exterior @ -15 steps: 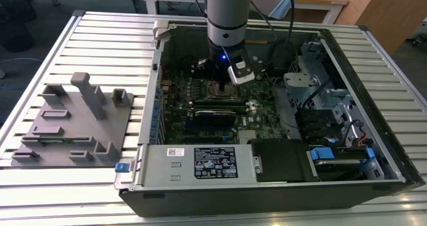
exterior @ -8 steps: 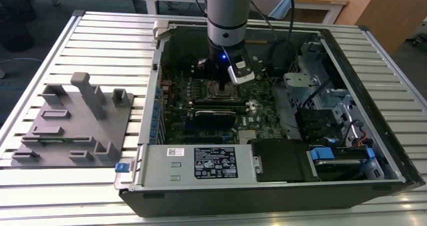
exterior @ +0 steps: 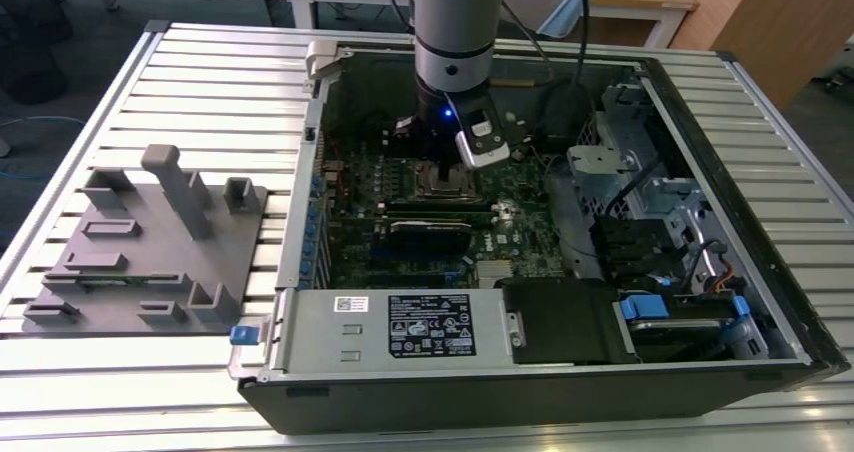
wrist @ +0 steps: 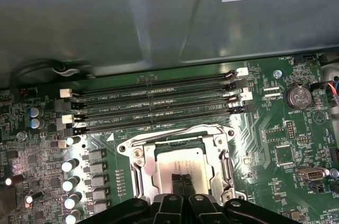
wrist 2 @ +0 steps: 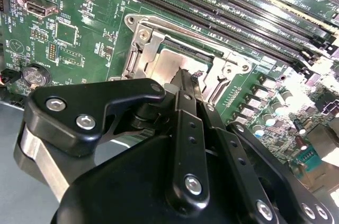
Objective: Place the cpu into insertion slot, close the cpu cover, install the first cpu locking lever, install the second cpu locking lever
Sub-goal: 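Install the second cpu locking lever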
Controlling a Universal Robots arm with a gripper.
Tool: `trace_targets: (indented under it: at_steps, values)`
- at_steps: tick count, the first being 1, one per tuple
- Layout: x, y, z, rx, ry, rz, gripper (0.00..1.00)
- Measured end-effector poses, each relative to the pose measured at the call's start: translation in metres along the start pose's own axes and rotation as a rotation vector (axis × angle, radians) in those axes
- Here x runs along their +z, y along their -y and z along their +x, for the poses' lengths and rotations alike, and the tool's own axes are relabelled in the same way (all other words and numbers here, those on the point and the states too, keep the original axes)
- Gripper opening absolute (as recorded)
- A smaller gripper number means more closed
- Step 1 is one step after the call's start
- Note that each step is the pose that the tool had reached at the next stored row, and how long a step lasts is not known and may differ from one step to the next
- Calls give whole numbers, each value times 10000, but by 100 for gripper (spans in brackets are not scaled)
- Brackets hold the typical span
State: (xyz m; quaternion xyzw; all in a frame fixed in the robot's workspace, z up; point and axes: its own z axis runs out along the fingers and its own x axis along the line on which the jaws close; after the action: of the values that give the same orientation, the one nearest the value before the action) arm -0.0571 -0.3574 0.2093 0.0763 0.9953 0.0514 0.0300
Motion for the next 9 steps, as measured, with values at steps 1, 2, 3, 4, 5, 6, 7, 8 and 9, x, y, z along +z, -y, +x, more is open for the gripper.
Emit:
trace_targets:
  at_steps: [1,2,3,4,5,6,7,8,9]
  values:
    - [0,0,-4,-1,-1,1,10]
    - [0,-1,-11,-1,-1,2,10]
    - [0,-2,-15,-1,-1,2,10]
    - [1,-2,-15,1,-1,1,10]
    - [1,-4,-15,1,-1,1,10]
    - [1,-6,-15,0,-1,2,10]
    - [-1,-7,-15,-1,-1,2,10]
    - [-6,-7,-15,-1,-2,4,10]
    - [-12,-8,-16,-1,-1,2,10]
